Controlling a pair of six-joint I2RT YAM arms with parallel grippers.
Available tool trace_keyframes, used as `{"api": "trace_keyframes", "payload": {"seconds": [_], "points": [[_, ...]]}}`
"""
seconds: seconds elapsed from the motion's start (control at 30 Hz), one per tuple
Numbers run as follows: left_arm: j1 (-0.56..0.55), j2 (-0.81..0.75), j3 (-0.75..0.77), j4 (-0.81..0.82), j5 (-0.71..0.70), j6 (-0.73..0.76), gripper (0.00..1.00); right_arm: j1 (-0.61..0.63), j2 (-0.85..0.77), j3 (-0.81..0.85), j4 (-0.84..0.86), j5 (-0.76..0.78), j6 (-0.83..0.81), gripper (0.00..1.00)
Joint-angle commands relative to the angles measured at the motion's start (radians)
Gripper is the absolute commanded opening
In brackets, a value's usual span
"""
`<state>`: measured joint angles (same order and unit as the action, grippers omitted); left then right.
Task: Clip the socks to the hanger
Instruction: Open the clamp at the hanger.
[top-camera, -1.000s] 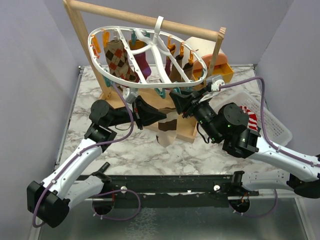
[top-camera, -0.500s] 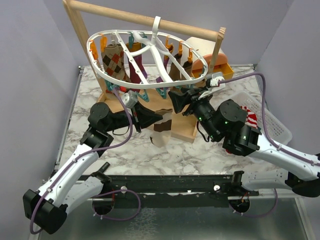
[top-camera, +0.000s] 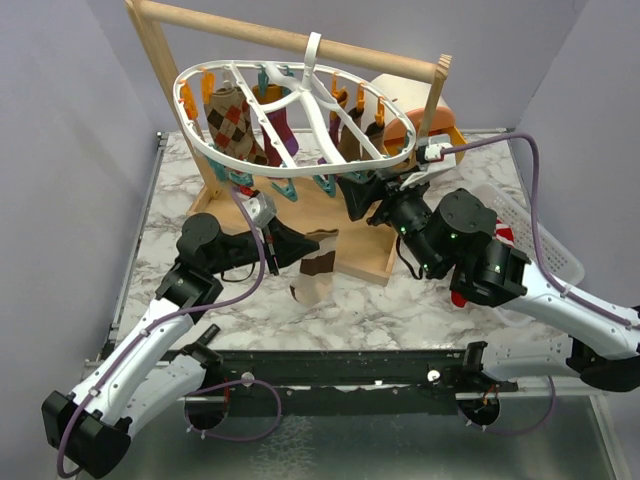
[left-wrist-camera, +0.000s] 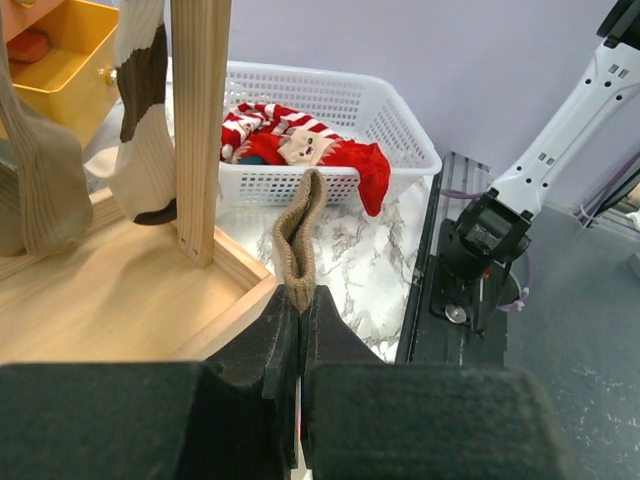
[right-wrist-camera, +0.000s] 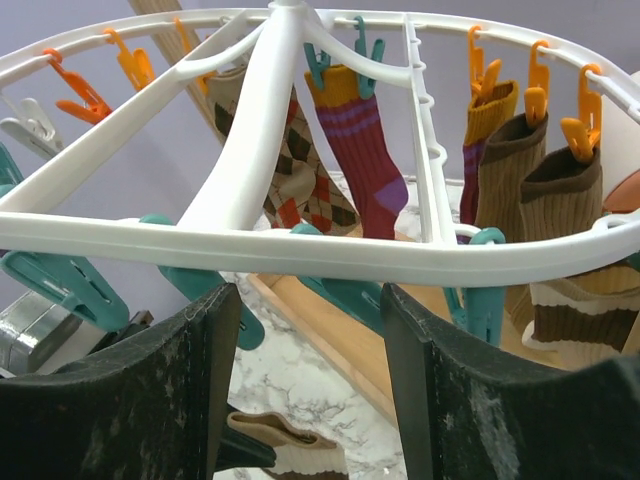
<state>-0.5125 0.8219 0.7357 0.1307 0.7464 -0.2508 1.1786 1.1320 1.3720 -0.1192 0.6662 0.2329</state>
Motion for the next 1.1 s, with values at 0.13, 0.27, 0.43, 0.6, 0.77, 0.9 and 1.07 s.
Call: {"api": "trace_keyframes", "payload": {"seconds": [0.13,0.27,0.43,0.6,0.77,0.9,1.07], "points": [[-0.004,-0.033,-0.013,-0.023,-0.028,0.018,0.0,0.004,0.064,0.104,-0.133,0.064,0.052,0.63],[-0.006,-0.033,-0.019,-0.017,-0.03,0.018,0.0,0.003,0.092,0.13,-0.151,0.089,0.059,0.63],[-0.008,-0.034,-0.023,-0.013,-0.033,0.018,0.0,0.004,0.112,0.142,-0.133,0.122,0.056,0.63],[-0.01,-0.036,-0.027,-0.013,-0.039,0.019,0.0,0.004,0.134,0.158,-0.126,0.162,0.051,0.63],[-0.012,-0.035,-0.031,-0.01,-0.042,0.019,0.0,0.004,0.143,0.168,-0.13,0.201,0.057,0.63],[-0.014,-0.035,-0.03,-0.009,-0.045,0.02,0.0,0.004,0.145,0.173,-0.128,0.215,0.056,0.62],[-0.014,-0.035,-0.03,-0.009,-0.047,0.021,0.0,0.004,0.149,0.182,-0.13,0.229,0.048,0.57]]}}
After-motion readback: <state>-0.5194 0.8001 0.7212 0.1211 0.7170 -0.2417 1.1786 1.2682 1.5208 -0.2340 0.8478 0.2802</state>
